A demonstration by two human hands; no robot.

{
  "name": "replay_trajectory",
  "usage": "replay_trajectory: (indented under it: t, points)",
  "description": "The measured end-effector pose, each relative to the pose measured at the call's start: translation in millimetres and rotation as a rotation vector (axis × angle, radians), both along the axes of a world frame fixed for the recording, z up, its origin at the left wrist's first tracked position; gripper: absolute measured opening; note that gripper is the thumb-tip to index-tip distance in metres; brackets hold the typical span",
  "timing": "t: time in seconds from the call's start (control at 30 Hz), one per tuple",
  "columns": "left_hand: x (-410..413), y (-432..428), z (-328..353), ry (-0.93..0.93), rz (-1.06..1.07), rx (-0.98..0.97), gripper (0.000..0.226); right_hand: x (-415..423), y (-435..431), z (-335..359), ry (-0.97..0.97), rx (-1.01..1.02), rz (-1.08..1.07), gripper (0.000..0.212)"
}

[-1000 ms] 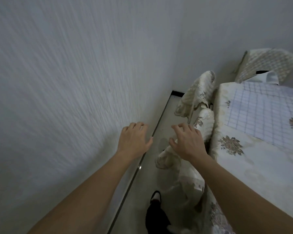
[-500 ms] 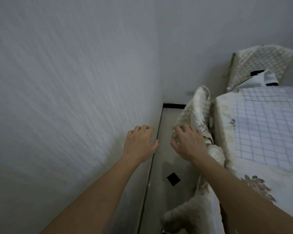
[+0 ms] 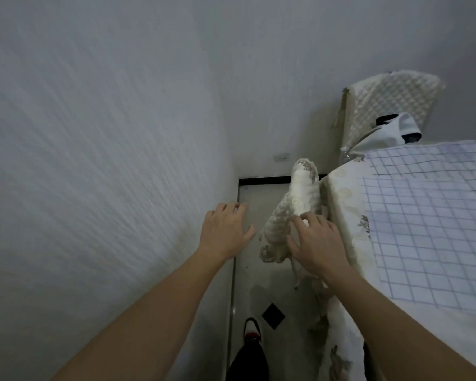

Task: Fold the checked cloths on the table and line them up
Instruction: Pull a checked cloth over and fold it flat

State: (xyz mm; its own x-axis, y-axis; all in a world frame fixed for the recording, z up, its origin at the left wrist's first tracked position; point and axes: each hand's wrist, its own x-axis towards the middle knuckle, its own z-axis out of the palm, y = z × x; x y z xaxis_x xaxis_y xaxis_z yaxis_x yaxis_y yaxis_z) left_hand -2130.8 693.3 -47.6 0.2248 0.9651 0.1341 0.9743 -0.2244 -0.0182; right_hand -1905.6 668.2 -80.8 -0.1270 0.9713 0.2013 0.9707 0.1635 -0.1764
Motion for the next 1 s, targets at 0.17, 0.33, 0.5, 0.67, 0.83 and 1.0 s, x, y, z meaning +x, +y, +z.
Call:
replay_trajectory:
  t: [0.17,0.33,0.5,0.67,0.83,1.0]
  points:
    - [4.9,101.4,-12.3,-0.003,-0.051,-0.011,0.058,-2.8,70.2,-9.0,-0.009,-0.007,-0.038,0.038]
    - [12.8,203.4,-19.3,-0.032,-0.095,-0.042,0.057,7.2,142.6,-21.3,-0.049,-0.037,-0.102,0.038]
    - [15.9,286.6,-10.1,-0.033,-0.151,-0.018,0.054,16.2,200.8,-24.4,-0.058,-0.047,-0.175,0.034]
    - [35.1,348.3,-5.0,-0.019,-0.234,-0.021,0.055,33.5,248.4,-25.9,-0.049,-0.035,-0.226,0.037]
    - [82.5,419.7,-6.5,-0.008,-0.377,0.0,0.055,68.5,307.3,-37.6,-0.022,-0.032,-0.308,0.034]
    - [171.0,485.0,-14.3,0.058,-0.608,-0.01,0.056,124.3,343.9,-47.6,0.026,0.034,-0.473,0.034]
